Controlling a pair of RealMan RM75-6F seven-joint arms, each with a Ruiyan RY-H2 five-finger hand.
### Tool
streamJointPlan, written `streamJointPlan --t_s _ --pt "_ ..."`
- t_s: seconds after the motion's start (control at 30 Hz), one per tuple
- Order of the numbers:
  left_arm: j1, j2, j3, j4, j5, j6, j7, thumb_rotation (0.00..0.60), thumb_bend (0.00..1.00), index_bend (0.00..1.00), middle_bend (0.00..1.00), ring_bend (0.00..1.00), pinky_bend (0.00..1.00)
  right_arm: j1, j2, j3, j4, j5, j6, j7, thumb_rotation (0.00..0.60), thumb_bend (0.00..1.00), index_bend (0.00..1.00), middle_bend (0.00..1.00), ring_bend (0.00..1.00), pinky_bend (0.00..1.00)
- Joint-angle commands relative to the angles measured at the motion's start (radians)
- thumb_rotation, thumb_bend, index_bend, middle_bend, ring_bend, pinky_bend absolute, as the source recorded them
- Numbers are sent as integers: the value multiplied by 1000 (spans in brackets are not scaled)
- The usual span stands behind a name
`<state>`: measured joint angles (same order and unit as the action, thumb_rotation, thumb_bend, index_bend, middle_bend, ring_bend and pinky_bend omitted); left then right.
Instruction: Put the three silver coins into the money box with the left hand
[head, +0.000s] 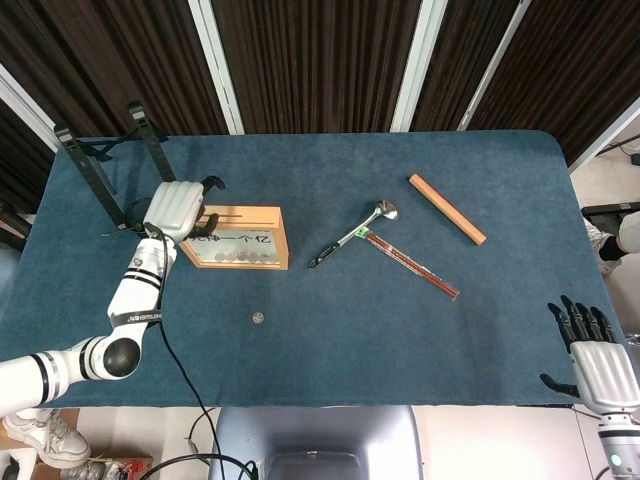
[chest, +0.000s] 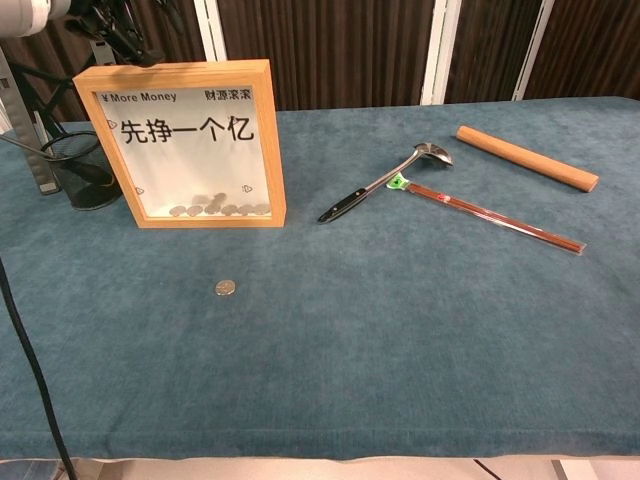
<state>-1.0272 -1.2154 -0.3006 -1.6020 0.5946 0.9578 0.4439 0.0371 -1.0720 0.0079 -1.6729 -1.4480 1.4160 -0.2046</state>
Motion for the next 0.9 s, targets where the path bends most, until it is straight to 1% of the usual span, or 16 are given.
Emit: streamJointPlan --t_s 0.03,0.07,0.13,0.23,0.3,0.33,0.43,0.5,0.53,0.63,0.77,0.9 --pt "17 13 -1 -37 42 26 -18 600 415 281 1000 1000 1000 -1 0 -1 0 -2 2 1 600 151 0 0 0 0" --pt "28 21 1 -60 70 39 -28 600 415 281 1000 1000 1000 -2 1 -1 0 -3 3 3 600 151 0 0 0 0" --pt "70 43 14 -134 158 87 -61 600 413 290 1000 1000 1000 -3 2 0 1 -5 6 7 600 151 0 0 0 0" --pt "169 42 50 -244 327 211 -152 600 402 337 1000 1000 1000 -4 3 -1 0 -6 8 9 600 151 0 0 0 0" --pt "228 30 104 -280 442 271 -187 600 401 348 1000 1000 1000 -4 3 -2 -1 -8 8 8 600 151 0 0 0 0" --pt "264 17 144 -290 511 303 -203 600 400 347 1000 1000 1000 -4 2 -4 -1 -10 8 6 600 151 0 0 0 0" --pt "338 -35 232 -278 639 362 -235 600 397 346 1000 1000 1000 -5 -1 -8 -3 -20 10 -1 600 151 0 0 0 0" --pt "388 -99 292 -229 721 396 -266 600 397 352 1000 1000 1000 -6 -4 -10 -4 -25 11 -5 600 152 0 0 0 0" --pt "412 -142 323 -182 763 412 -277 600 396 356 1000 1000 1000 -6 -5 -12 -4 -26 11 -7 600 151 0 0 0 0" --pt "462 -260 374 -33 838 438 -301 600 396 363 1000 1000 1000 -5 -7 -14 -4 -30 9 -9 600 151 0 0 0 0" --pt "496 -377 395 101 850 404 -363 600 392 364 1000 1000 1000 -2 -12 -14 -3 -28 1 -20 600 151 0 0 0 0" --pt "498 -471 376 207 851 363 -354 600 392 364 1000 1000 1000 2 -17 -13 -2 -20 -9 -31 600 151 0 0 0 0"
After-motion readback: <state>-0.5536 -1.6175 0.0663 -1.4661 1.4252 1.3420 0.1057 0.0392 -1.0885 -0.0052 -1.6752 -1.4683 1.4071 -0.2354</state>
